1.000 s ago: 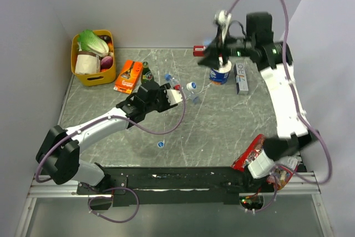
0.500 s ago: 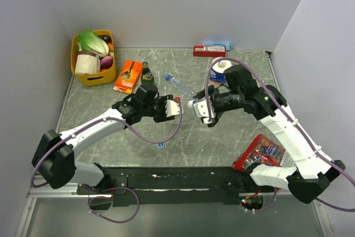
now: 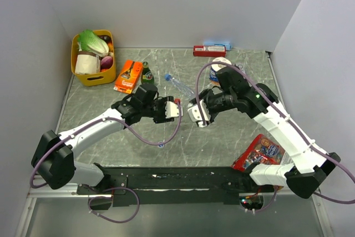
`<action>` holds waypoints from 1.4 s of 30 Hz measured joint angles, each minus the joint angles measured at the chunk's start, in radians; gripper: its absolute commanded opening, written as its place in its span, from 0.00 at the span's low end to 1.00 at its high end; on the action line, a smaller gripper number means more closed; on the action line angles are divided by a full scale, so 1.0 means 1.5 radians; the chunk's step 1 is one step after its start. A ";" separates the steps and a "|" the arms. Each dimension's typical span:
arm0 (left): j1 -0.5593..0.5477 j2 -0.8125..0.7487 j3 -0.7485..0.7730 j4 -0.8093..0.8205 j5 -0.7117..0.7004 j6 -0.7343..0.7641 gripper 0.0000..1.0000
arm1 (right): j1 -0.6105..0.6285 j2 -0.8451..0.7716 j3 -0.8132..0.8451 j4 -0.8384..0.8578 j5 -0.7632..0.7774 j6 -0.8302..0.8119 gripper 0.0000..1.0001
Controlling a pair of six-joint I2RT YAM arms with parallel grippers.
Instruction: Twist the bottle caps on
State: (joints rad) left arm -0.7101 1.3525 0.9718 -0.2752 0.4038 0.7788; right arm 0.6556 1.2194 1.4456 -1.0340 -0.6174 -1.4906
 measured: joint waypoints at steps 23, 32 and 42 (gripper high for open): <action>0.009 0.004 -0.015 0.139 -0.138 -0.184 0.01 | -0.063 0.156 0.159 0.100 0.027 0.610 0.00; -0.005 0.031 -0.015 0.180 -0.208 -0.266 0.01 | -0.125 0.199 0.167 0.164 -0.002 0.948 0.25; -0.006 0.032 0.000 0.174 -0.183 -0.242 0.01 | -0.181 0.252 0.330 0.065 -0.122 0.838 0.68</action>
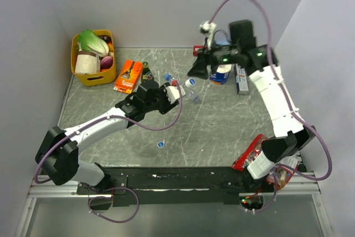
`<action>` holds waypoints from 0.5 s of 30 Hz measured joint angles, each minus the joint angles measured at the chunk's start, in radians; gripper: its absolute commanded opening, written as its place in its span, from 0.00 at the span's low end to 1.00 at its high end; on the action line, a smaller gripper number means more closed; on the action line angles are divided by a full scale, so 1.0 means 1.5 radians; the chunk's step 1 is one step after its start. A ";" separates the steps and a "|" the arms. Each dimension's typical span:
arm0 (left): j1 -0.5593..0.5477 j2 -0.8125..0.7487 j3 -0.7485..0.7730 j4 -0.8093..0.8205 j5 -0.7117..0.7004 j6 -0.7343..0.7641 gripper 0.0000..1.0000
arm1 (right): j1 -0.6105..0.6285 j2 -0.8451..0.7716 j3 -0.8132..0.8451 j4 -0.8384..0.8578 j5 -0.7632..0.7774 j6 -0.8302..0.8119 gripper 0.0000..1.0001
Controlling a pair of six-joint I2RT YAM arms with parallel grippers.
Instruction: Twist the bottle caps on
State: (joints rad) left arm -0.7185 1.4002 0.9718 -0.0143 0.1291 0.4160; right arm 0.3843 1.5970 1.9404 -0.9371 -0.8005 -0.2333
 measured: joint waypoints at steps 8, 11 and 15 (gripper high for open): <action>0.030 -0.025 -0.001 -0.105 0.159 0.135 0.01 | 0.022 -0.105 -0.016 -0.150 -0.041 -0.451 0.70; 0.030 -0.024 -0.001 -0.149 0.196 0.189 0.01 | 0.092 -0.182 -0.135 -0.172 -0.008 -0.599 0.71; 0.030 -0.023 0.006 -0.188 0.219 0.245 0.01 | 0.143 -0.242 -0.230 -0.176 0.037 -0.725 0.70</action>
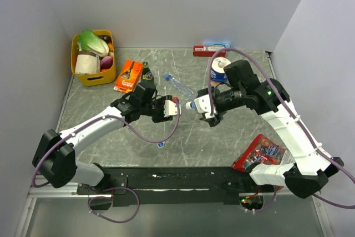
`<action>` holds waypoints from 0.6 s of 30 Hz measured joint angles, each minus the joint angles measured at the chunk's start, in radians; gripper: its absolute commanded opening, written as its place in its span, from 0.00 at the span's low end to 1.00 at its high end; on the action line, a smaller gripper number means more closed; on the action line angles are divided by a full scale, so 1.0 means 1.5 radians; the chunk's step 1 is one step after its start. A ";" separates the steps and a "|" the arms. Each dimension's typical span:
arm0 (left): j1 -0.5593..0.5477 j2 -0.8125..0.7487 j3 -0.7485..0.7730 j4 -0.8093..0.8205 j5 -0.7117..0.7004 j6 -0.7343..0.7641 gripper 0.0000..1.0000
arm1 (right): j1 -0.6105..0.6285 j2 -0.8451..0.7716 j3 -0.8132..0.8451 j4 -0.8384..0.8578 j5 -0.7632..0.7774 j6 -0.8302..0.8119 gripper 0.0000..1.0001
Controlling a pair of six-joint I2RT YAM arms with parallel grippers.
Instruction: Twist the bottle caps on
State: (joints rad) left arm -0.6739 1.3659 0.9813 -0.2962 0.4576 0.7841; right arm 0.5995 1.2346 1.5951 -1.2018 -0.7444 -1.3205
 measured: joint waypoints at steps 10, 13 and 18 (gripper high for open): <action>0.000 0.002 0.024 -0.018 0.031 0.044 0.01 | 0.043 0.009 -0.016 0.026 0.054 -0.084 0.64; 0.000 0.004 0.026 -0.018 0.035 0.045 0.01 | 0.049 0.011 -0.020 0.035 0.061 -0.086 0.58; 0.000 0.004 0.026 -0.017 0.040 0.045 0.01 | 0.051 0.017 -0.021 0.053 0.068 -0.085 0.45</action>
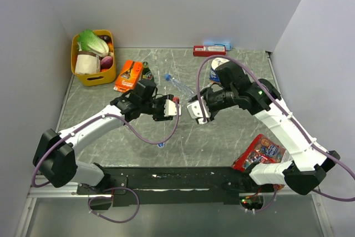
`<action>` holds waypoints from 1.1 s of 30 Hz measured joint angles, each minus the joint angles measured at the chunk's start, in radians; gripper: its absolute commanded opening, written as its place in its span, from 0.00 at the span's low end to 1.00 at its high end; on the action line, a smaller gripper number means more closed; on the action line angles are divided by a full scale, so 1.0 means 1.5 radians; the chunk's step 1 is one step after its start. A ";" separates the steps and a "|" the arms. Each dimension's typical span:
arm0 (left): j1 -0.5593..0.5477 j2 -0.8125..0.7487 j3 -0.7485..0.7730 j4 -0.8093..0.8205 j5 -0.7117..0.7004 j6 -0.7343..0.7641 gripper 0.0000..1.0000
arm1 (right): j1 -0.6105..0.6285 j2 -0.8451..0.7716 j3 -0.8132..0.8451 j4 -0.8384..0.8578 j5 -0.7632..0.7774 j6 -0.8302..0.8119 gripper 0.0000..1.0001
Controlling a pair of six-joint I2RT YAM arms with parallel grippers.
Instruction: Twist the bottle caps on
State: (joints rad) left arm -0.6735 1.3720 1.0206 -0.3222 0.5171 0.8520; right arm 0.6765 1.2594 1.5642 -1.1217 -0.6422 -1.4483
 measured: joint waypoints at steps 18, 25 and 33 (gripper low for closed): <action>0.003 0.006 -0.044 0.137 -0.097 -0.123 0.01 | -0.006 0.022 -0.030 0.141 0.032 0.306 0.00; -0.003 0.005 -0.045 0.275 -0.187 -0.208 0.01 | -0.024 0.082 -0.006 0.185 0.032 0.567 0.01; -0.003 0.005 -0.046 0.284 -0.202 -0.258 0.01 | -0.102 0.037 0.003 0.297 0.003 0.720 0.65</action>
State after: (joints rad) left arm -0.6785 1.3800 0.9520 0.1040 0.2142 0.4648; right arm 0.5240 1.3155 1.5688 -0.6765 -0.6373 -0.3676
